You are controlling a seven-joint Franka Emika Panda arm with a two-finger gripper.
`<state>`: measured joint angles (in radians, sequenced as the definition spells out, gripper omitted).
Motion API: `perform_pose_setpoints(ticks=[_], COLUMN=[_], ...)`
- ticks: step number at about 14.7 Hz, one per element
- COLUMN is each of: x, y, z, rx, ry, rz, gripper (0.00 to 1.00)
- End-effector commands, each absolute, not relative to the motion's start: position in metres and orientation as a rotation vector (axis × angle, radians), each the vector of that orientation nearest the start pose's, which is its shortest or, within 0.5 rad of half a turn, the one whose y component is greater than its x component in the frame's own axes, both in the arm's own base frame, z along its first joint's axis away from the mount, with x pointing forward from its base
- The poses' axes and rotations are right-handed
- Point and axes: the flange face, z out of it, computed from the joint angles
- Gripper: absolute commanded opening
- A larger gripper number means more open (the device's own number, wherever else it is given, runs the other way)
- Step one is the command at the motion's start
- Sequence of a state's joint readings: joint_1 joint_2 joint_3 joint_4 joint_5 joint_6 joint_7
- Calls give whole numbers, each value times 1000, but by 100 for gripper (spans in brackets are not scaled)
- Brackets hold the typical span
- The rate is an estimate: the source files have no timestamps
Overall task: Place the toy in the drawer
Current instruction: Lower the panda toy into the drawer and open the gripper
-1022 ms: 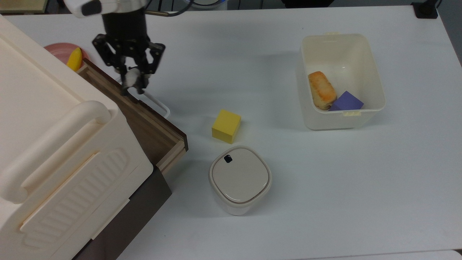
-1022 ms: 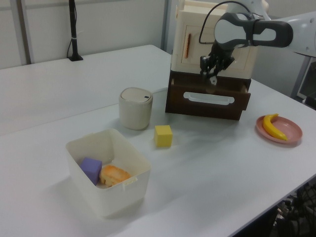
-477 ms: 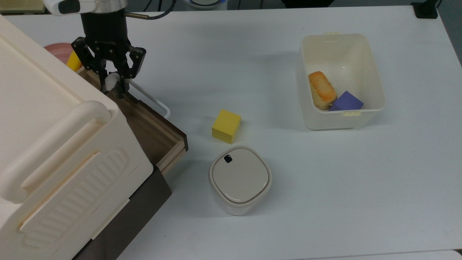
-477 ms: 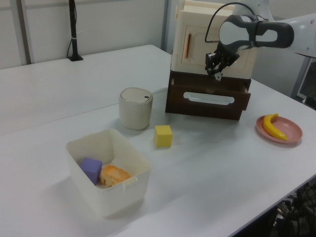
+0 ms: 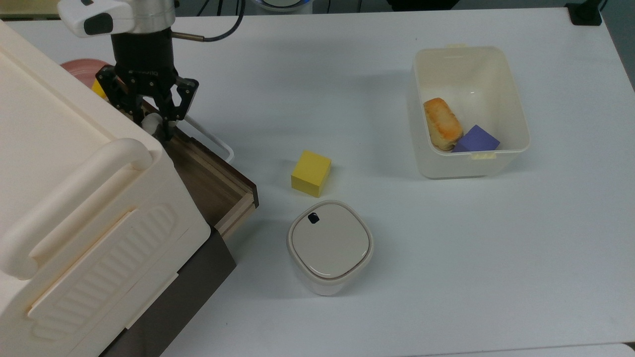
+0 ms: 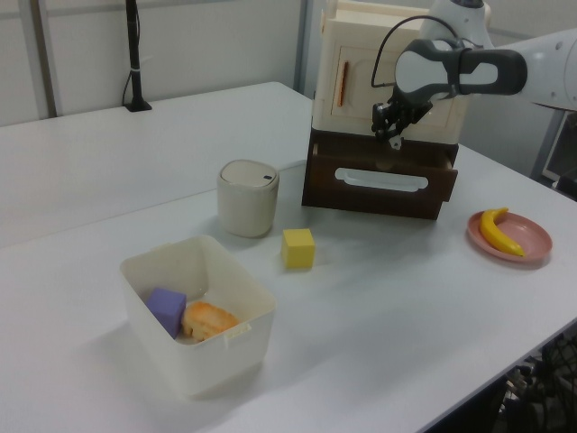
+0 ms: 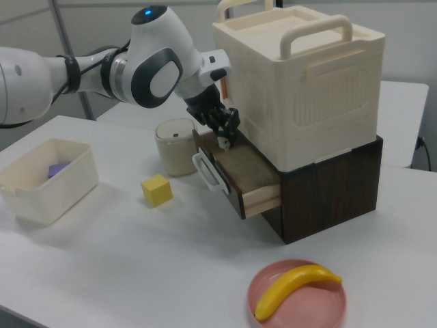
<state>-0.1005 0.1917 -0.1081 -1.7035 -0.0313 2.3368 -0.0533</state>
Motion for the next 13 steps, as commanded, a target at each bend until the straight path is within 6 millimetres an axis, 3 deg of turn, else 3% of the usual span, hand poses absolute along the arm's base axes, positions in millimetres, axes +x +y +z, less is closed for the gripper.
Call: perform_pose_setpoints(ticks=[1, 3, 4, 13], x=[645, 646, 646, 643], y=[-136, -135, -135, -128], z=[527, 528, 528, 536], rx=[-3191, -3190, -3189, -3155], ry=[162, 170, 175, 256], rz=[-726, -729, -729, -729], gripper=[26, 72, 80, 87])
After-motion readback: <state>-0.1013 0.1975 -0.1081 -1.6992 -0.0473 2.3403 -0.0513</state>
